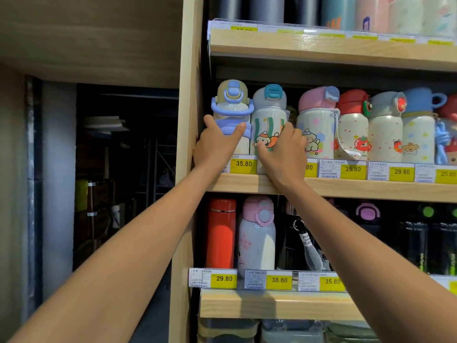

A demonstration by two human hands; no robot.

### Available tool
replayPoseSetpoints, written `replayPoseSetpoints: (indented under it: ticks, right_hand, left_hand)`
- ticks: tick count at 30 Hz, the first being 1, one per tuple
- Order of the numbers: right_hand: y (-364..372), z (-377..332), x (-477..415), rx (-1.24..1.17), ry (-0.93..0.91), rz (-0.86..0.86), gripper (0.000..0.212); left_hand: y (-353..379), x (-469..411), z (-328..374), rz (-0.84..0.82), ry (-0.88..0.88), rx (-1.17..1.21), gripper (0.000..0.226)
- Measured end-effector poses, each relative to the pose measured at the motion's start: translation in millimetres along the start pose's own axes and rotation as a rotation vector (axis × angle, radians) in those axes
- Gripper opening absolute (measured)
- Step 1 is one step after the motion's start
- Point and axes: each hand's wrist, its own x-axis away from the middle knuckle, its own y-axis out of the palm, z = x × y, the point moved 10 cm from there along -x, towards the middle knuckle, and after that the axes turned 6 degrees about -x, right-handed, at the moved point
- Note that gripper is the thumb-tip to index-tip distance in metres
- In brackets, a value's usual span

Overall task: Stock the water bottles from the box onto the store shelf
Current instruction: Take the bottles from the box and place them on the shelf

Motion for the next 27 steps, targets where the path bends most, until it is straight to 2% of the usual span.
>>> replayPoseSetpoints:
  ticks: [6,16,20,23,25,27]
  right_hand:
    - [0.0,-4.7,2.1,0.03,-0.028,0.017,0.049]
    - [0.5,-3.2,2.5,-0.002,-0.036,0.022,0.049]
    - [-4.4,-5.3,3.3,-0.13,-0.06,0.018,0.035]
    - [-22.2,-5.4,4.9,-0.258,-0.099,0.024,0.025]
    - [-41.1,-5.1,4.0,-0.268,-0.159,0.039,0.026]
    - [-59.9,-2.2,-2.6,-0.246,-0.203,0.062,0.025]
  left_hand:
    - [0.0,0.0,-0.6,-0.001,-0.002,-0.012,0.071]
    - [-1.7,2.5,2.2,0.0,0.009,-0.042,0.078]
    - [-1.8,3.6,-0.5,-0.02,-0.038,-0.028,0.077]
    - [-0.8,7.5,-3.3,-0.047,-0.105,0.073,0.076]
    - [-6.1,18.6,3.0,-0.007,-0.132,0.071,0.078]
    - [-18.6,35.6,21.1,0.102,-0.069,-0.064,0.08]
